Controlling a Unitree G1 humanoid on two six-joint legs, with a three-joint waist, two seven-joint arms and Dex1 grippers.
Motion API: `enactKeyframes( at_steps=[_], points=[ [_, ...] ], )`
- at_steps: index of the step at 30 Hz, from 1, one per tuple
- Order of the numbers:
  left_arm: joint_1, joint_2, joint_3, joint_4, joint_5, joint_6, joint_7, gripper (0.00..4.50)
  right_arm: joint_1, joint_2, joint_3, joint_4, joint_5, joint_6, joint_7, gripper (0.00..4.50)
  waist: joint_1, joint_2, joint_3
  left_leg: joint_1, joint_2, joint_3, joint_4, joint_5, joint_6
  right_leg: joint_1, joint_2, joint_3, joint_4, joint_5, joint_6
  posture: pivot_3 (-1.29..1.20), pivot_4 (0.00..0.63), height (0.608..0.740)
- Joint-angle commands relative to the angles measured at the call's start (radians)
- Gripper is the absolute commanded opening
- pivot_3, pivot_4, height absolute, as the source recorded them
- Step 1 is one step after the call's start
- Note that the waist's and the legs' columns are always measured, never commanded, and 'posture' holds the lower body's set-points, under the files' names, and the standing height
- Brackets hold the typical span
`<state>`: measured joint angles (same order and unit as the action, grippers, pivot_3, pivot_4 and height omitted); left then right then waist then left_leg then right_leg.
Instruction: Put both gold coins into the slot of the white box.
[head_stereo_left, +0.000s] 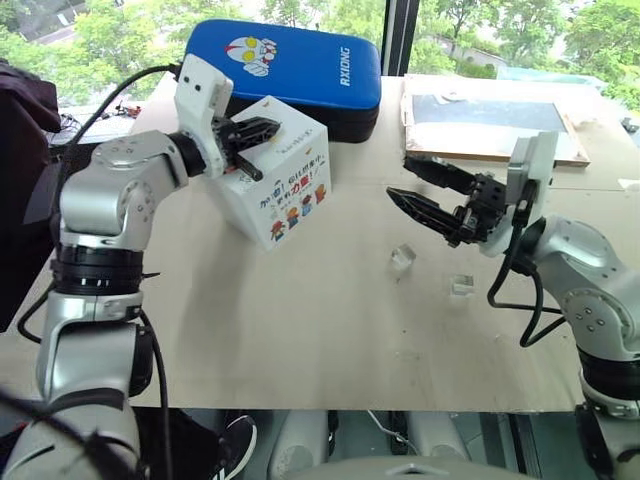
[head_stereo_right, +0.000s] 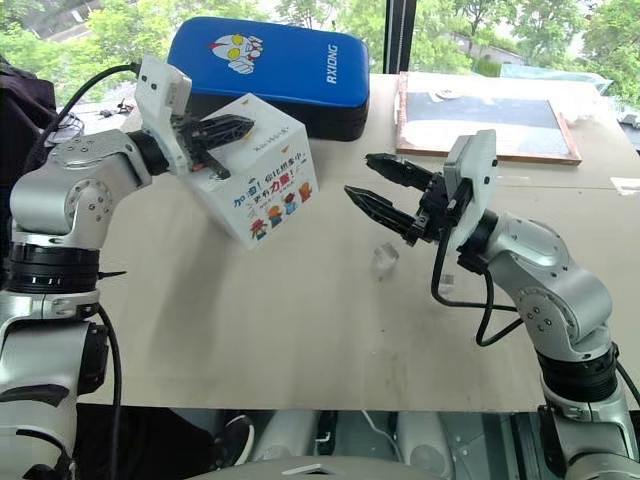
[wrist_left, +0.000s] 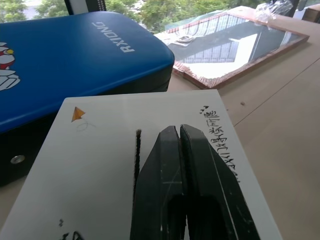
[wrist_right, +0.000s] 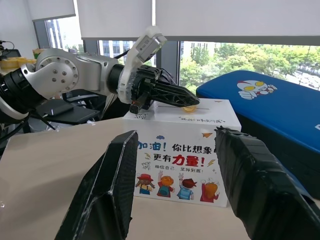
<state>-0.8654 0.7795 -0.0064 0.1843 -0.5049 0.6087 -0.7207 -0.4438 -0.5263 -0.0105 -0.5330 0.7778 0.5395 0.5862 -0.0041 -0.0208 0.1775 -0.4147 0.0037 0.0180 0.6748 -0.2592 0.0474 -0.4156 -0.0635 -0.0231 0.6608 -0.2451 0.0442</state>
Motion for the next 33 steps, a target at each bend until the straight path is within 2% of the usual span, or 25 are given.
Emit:
enactKeyframes(
  at_steps=[1,8,18,21,26,30,33],
  points=[
    [-0.014,0.011,0.005,0.041,0.060,-0.017,-0.030,0.00,0.003,0.010,-0.018,-0.038,0.007,-0.010,0.003,2.61,-0.001,0.000,0.000,0.000,0.000,0.000,0.000,0.000,0.000,0.000,0.000,0.000,0.000,0.000,0.000,0.00,0.150,0.740],
    [-0.024,0.044,0.003,0.101,0.179,-0.048,-0.020,0.00,0.012,0.010,-0.021,-0.045,0.010,-0.005,0.006,2.61,-0.008,0.000,0.000,0.001,0.000,0.000,0.000,-0.001,0.002,0.000,0.000,0.000,0.002,0.000,0.000,0.00,0.150,0.740],
    [0.011,0.033,0.019,0.059,0.192,-0.001,-0.041,0.00,0.009,0.013,-0.019,-0.042,0.011,-0.002,0.009,2.61,-0.011,0.001,0.000,0.002,0.001,0.000,0.000,-0.001,0.002,0.000,0.001,0.001,0.003,0.000,0.000,0.00,0.150,0.740],
    [0.008,0.020,0.034,0.045,0.180,0.003,-0.046,0.82,0.010,0.013,-0.021,-0.044,0.013,0.000,0.008,2.64,-0.010,0.001,0.000,0.002,0.001,0.001,0.000,-0.001,0.002,0.000,0.001,0.001,0.003,0.000,0.000,0.00,0.150,0.740],
    [-0.014,-0.070,0.149,0.014,0.089,0.014,-0.008,3.01,0.016,0.013,-0.023,-0.044,0.011,-0.001,0.005,2.64,-0.002,0.000,0.000,0.000,0.001,0.000,0.002,-0.001,0.002,0.000,0.000,0.000,0.003,0.000,0.000,0.00,0.150,0.740],
    [0.078,-0.085,0.192,-0.147,0.000,-0.054,-0.127,3.01,0.052,0.000,-0.043,-0.042,0.008,0.001,0.004,2.64,-0.004,0.000,0.000,-0.001,0.000,0.000,0.003,0.001,-0.001,0.000,-0.001,0.000,0.002,0.000,0.000,0.00,0.150,0.740],
    [0.239,-0.062,0.182,-0.392,-0.136,0.019,-0.240,3.01,0.153,-0.040,-0.095,-0.048,0.003,-0.014,0.032,2.64,-0.004,0.000,0.000,-0.001,0.000,0.000,0.001,0.001,-0.001,0.000,-0.003,0.002,0.000,0.000,0.000,0.00,0.150,0.740]
  ],
)
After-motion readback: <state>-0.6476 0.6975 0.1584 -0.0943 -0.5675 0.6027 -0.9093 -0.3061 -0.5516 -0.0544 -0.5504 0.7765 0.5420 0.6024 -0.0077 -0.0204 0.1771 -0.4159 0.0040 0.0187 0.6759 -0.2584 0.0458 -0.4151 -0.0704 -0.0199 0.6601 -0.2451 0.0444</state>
